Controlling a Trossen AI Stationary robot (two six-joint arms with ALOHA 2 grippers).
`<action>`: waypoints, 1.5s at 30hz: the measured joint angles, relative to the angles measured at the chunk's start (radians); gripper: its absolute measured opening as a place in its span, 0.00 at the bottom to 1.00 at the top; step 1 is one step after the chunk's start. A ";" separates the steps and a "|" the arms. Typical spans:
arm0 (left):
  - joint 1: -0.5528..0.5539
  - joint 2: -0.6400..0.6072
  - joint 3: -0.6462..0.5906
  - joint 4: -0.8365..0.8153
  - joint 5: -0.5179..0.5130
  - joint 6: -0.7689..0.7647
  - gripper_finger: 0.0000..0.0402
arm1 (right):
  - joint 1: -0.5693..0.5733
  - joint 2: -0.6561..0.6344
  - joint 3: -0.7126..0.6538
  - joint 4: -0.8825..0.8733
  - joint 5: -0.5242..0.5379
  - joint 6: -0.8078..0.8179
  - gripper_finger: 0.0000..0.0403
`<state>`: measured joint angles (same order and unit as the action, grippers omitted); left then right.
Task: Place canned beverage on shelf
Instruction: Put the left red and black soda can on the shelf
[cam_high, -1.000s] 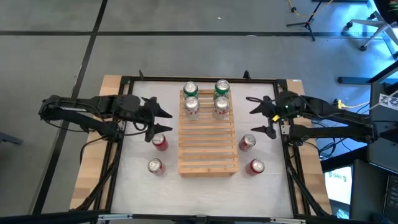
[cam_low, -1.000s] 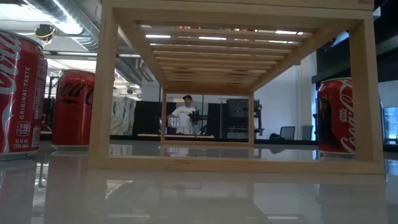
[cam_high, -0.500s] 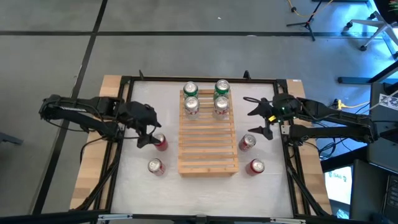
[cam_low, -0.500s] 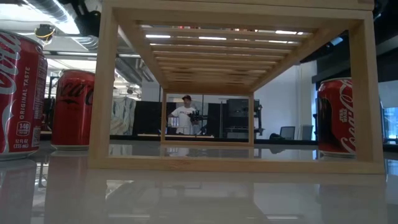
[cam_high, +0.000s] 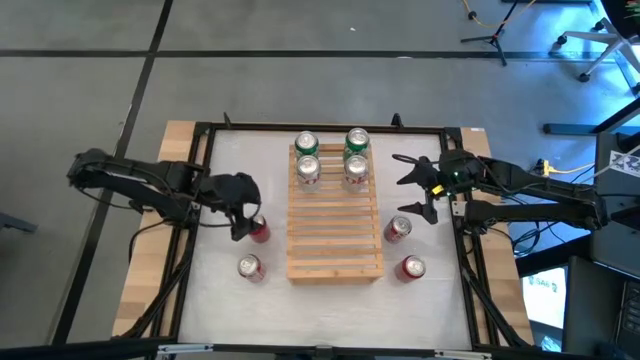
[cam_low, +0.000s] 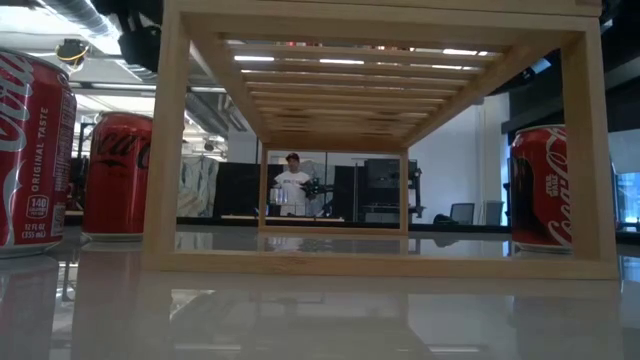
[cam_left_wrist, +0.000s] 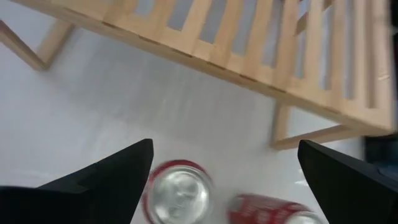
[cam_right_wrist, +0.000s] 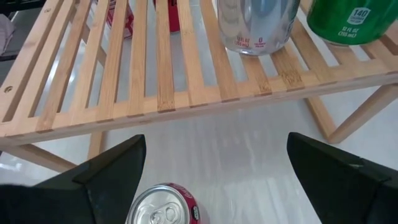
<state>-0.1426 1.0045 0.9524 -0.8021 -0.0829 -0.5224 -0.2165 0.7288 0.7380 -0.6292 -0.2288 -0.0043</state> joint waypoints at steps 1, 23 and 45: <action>-0.005 0.011 0.000 -0.002 -0.012 0.021 0.97 | 0.000 0.000 0.000 0.000 0.000 0.000 0.95; -0.031 0.179 0.000 -0.195 -0.061 0.132 0.97 | 0.000 0.000 0.000 -0.001 0.000 0.000 0.95; -0.031 0.355 -0.001 -0.185 -0.004 0.107 0.96 | 0.000 0.000 0.000 -0.001 0.000 0.000 0.95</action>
<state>-0.1738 1.3594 0.9516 -0.9867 -0.0872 -0.4152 -0.2163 0.7288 0.7383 -0.6304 -0.2291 -0.0048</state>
